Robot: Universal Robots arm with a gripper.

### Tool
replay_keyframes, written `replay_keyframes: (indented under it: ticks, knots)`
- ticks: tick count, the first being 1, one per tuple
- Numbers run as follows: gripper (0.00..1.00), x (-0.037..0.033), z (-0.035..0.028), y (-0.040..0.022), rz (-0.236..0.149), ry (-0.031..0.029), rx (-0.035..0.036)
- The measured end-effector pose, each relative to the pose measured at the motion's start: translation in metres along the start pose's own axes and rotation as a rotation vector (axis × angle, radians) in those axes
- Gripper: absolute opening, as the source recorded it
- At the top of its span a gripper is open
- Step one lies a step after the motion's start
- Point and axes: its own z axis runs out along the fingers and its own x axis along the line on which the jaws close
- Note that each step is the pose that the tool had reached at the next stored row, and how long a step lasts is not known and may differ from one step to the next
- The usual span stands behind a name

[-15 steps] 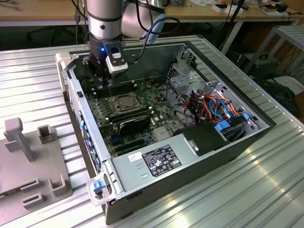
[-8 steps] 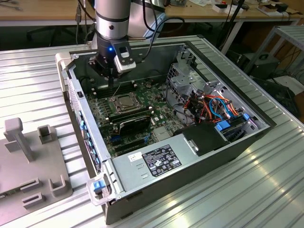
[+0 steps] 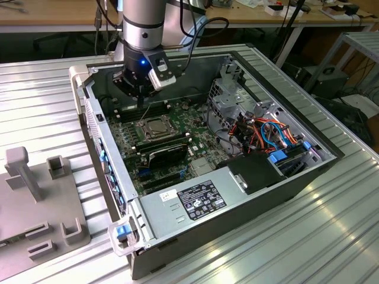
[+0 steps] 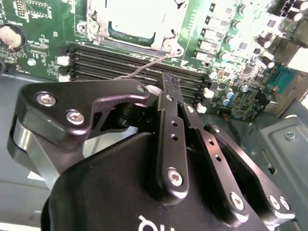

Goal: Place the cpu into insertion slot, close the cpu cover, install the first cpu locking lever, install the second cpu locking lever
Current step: 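Install the first cpu locking lever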

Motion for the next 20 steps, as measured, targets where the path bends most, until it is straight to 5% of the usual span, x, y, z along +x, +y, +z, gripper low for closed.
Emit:
replay_keyframes:
  ticks: [17, 20]
  knots:
    - [0.11, -0.0045, 0.0004, 0.0014, -0.001, -0.0001, 0.0000]
    - [0.11, -0.0112, 0.0027, 0.0034, -0.077, 0.0025, -0.0016]
